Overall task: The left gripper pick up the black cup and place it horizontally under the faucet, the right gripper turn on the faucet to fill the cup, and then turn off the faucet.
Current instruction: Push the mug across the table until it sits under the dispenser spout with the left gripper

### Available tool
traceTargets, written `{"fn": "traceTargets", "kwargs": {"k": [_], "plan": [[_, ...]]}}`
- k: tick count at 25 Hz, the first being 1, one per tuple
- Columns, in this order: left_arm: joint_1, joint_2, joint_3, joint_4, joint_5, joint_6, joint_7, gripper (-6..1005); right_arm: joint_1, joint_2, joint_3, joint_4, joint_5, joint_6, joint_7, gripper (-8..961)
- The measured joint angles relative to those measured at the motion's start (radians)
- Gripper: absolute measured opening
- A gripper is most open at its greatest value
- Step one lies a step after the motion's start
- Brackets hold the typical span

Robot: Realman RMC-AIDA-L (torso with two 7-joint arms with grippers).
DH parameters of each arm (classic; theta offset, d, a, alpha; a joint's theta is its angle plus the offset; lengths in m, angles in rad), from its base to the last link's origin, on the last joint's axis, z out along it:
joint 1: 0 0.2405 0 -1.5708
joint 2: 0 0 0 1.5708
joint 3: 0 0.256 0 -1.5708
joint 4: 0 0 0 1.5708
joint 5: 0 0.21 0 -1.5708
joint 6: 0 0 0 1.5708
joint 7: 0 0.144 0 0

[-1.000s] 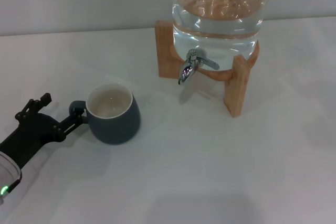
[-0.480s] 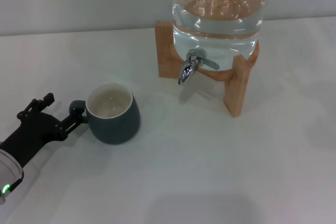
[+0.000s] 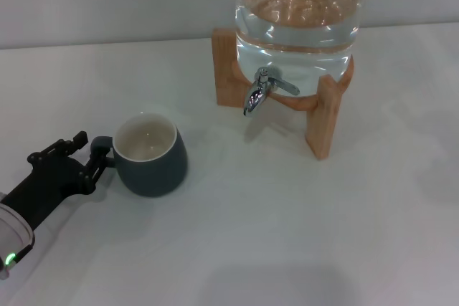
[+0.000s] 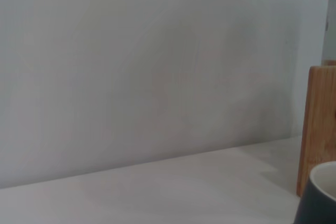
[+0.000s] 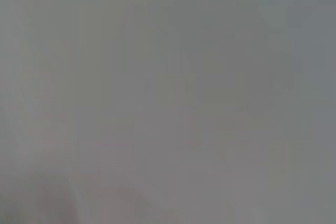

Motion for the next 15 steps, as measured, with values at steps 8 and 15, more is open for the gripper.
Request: {"fn": "traceTargets", "kwargs": {"k": [8, 15], "plan": [[0.000, 0.000, 0.000, 0.000, 0.001, 0.004, 0.000, 310, 0.003, 0.000, 0.000, 0.000, 0.000, 0.000, 0.000, 841], [-0.001, 0.000, 0.000, 0.000, 0.001, 0.004, 0.000, 131, 0.003, 0.000, 0.000, 0.000, 0.000, 0.000, 0.000, 841]]}}
